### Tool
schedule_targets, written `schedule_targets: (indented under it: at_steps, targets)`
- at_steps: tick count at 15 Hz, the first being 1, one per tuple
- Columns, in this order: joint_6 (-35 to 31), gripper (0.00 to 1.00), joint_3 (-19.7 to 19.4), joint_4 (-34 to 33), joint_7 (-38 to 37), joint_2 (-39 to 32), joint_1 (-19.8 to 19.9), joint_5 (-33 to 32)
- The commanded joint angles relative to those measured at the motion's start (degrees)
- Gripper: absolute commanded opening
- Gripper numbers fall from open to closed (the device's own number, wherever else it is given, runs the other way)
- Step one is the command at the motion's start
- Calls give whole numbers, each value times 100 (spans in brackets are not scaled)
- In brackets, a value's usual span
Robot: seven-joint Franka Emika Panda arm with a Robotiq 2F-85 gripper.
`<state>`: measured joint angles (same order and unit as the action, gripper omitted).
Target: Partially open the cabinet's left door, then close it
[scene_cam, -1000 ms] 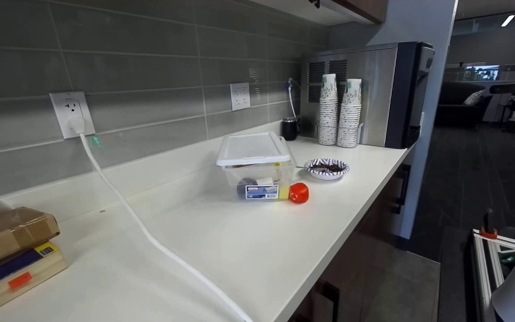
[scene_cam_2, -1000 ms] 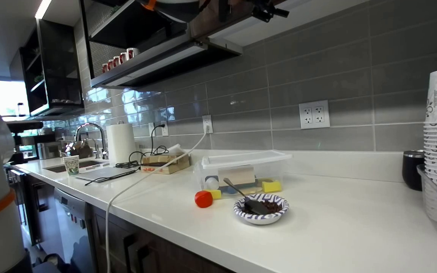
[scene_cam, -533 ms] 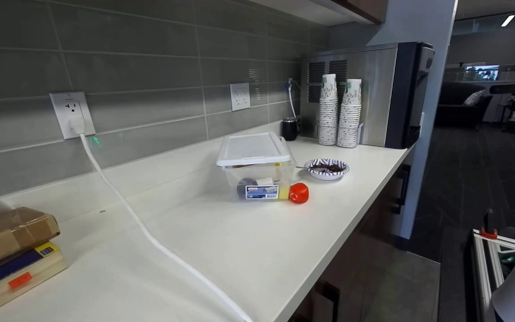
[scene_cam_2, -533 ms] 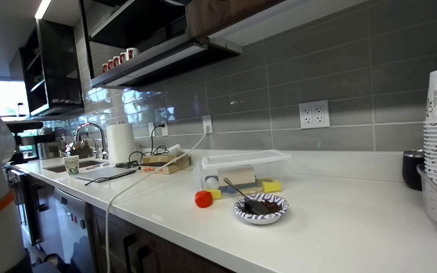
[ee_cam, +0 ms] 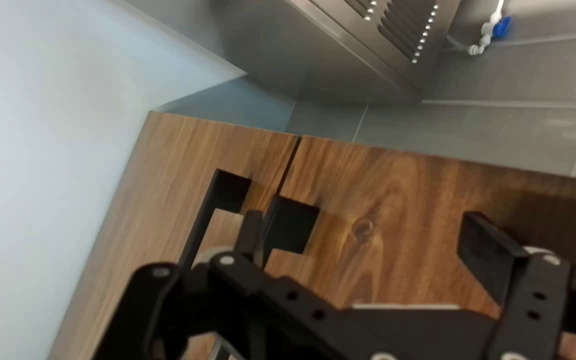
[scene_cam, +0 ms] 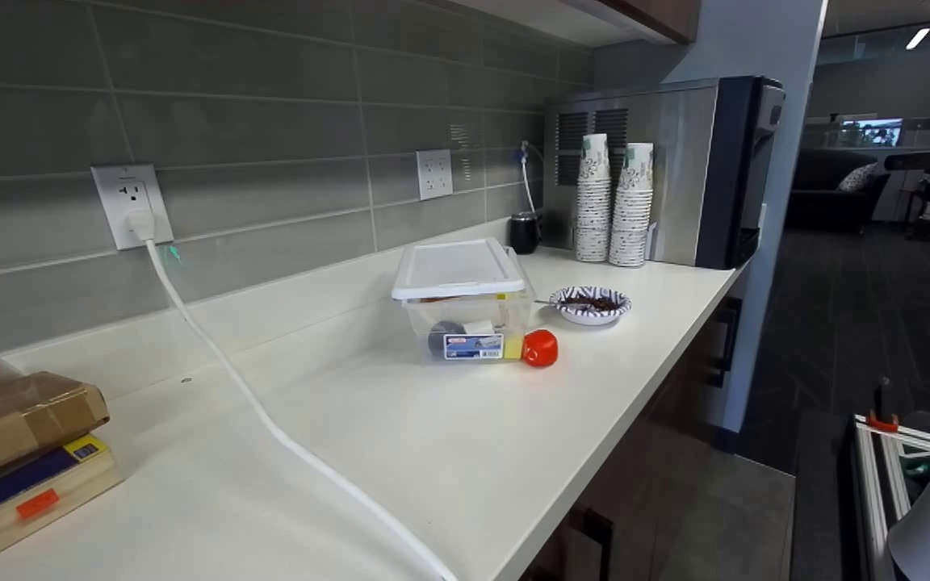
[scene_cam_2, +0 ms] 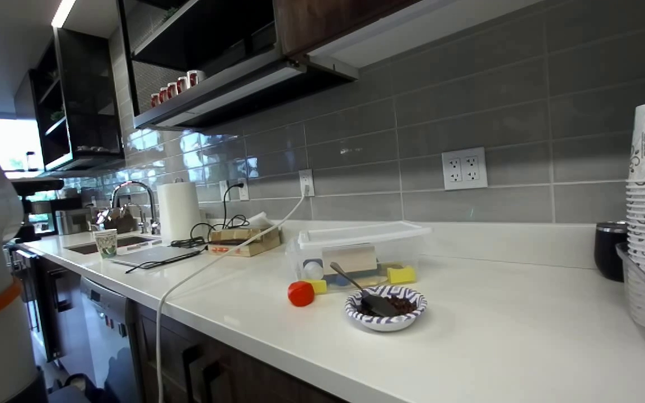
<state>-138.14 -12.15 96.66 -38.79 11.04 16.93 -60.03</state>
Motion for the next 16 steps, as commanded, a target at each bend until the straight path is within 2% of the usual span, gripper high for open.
schedule_targets:
  at_steps: [1,8,16]
  targets:
    - [-327,100,-69,-904,-445,-709,20,-63]
    - [-553,100,-315,-2180,-789,-1283,235,28]
    - [-514,100,-674,-3207,-1111,-2017,551,-52]
